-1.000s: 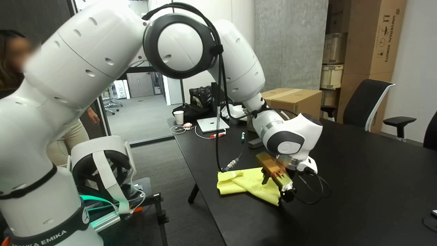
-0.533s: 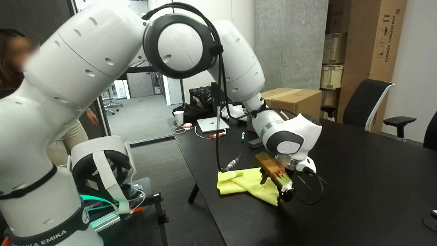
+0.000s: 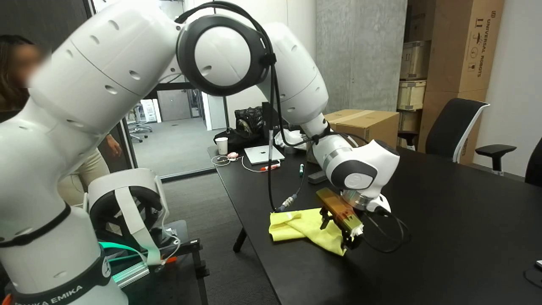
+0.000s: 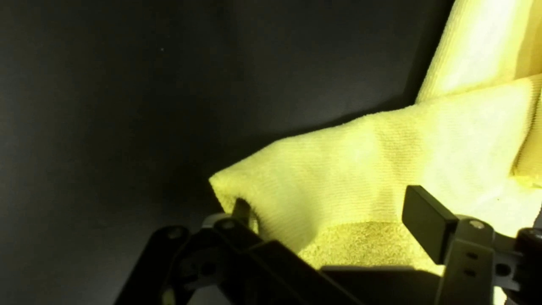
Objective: Fold the towel in half
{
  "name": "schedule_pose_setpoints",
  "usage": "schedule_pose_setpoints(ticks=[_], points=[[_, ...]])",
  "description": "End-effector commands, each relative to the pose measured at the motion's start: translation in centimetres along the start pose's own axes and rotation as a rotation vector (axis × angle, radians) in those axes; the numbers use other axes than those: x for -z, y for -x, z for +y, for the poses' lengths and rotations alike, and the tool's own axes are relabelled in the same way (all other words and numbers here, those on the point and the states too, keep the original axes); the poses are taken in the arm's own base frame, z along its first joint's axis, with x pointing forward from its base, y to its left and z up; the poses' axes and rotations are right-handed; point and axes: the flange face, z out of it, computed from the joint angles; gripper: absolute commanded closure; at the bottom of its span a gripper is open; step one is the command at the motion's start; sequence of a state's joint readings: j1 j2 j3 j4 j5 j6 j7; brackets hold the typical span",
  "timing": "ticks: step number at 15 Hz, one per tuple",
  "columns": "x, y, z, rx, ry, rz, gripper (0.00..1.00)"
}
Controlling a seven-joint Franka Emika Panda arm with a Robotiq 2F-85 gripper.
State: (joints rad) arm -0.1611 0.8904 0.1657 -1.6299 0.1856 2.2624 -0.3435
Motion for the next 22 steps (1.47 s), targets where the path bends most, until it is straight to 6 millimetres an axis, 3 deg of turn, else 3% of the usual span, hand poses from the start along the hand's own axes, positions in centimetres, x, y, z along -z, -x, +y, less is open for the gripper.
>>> schedule_pose_setpoints(ticks=[1,7,9,11,16,22], points=[[0.9,0.0,-0.4,0.042,0.001,-0.020,0.43],[0.8,0.0,-0.7,0.068,-0.001,-0.038,0.87],[0.9,0.0,-0.8,0.070,-0.001,-0.044,0.93],[1.2,0.1,-0.9,0.074,0.004,-0.049,0.95],[2.9,0.3,-1.9,0.098,0.049,-0.076,0.88],[7.4,-1.7,-6.9,0.186,0.146,-0.057,0.91]])
